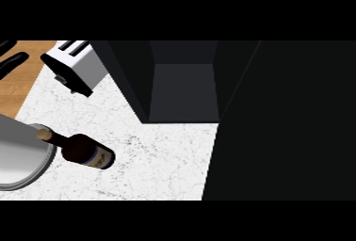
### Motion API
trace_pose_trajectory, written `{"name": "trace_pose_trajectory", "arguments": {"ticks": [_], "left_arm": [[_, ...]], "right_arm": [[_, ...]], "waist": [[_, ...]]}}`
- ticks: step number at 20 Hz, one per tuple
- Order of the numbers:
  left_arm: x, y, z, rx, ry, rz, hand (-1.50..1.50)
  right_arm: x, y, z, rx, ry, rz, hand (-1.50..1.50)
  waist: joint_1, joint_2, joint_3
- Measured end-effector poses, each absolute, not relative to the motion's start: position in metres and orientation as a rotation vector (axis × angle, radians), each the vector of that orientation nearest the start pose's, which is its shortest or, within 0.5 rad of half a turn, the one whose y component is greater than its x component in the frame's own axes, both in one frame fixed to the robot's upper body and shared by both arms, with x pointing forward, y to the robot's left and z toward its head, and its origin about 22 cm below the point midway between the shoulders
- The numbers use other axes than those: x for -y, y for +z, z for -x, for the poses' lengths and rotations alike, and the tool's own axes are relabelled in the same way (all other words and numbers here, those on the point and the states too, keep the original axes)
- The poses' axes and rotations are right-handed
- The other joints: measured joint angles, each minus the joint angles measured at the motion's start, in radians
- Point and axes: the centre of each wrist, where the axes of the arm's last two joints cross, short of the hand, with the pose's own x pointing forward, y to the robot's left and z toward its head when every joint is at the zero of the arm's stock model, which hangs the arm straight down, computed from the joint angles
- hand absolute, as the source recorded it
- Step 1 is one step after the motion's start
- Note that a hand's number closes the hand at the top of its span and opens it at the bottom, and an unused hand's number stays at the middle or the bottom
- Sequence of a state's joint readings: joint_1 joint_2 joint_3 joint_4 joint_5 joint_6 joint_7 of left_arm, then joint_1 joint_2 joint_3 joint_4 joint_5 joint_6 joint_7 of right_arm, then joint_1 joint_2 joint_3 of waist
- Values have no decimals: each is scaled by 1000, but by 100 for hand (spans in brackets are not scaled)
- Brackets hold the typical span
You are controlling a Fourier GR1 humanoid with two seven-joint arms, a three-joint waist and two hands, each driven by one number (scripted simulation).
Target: Pick up the wine, place it into the cabinet and close the cabinet
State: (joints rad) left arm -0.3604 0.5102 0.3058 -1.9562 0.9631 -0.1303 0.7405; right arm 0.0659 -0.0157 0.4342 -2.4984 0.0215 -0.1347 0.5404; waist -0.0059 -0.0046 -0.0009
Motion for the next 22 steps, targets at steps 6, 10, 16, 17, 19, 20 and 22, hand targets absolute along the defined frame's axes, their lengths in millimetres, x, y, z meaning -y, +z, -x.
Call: {"name": "trace_pose_trajectory", "arguments": {"ticks": [6,10,16,17,19,20,22], "left_arm": [[-324,231,-257,1591,-199,495,-150],[-326,219,-268,1585,-192,482,-150],[-328,191,-271,1564,-187,464,-150],[-327,186,-275,1562,-190,463,-150],[-323,176,-277,1554,-191,454,-150],[-326,170,-277,1552,-191,451,-150],[-327,162,-278,1547,-192,438,-150]], "right_arm": [[167,189,-128,1842,119,-354,-150],[161,192,-128,1846,118,-365,-150],[162,194,-127,1848,131,-342,-150],[161,194,-127,1847,134,-342,-150],[160,196,-127,1843,135,-343,-150],[160,197,-127,1841,136,-341,-150],[161,195,-126,1837,140,-330,-150]], "waist": [[-6,1,0],[-9,1,-1],[-9,0,0],[-11,1,0],[-11,1,-1],[-11,1,-1],[-13,0,0]]}}
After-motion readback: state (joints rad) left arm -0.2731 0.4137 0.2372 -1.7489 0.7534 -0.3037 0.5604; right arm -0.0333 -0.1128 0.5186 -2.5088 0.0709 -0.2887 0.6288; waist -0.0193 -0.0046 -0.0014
